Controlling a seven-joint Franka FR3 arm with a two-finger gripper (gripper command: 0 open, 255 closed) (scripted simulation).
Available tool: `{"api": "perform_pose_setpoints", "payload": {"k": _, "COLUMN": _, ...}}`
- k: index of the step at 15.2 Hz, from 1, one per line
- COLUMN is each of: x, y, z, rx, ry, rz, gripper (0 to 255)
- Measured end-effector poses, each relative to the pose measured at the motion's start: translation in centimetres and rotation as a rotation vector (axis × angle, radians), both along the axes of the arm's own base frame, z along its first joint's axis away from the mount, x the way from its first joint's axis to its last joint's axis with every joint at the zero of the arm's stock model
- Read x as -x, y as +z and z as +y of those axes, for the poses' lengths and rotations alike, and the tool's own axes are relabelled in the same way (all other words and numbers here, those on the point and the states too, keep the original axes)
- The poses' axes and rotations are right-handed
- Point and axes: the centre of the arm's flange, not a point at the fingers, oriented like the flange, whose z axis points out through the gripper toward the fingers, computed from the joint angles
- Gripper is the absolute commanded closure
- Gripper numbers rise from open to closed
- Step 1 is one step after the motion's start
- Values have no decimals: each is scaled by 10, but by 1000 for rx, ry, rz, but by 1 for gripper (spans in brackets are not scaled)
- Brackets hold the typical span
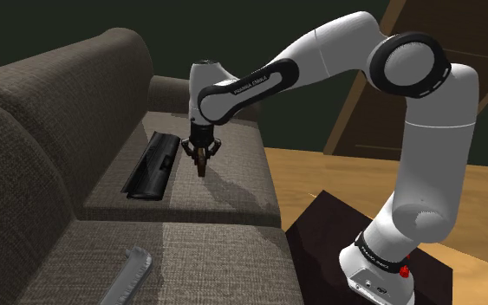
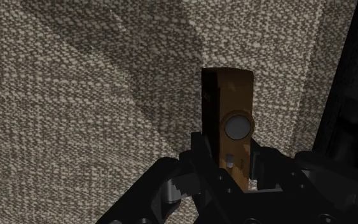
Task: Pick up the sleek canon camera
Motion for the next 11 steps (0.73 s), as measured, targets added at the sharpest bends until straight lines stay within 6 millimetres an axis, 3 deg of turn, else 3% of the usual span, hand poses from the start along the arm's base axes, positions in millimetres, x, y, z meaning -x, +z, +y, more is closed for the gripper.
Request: {"api": "perform_pose_setpoints", "payload": {"k": 11, "x": 0, "y": 57, "z": 1, "rx": 0, "ry": 0, "rz": 0, "gripper": 255}}
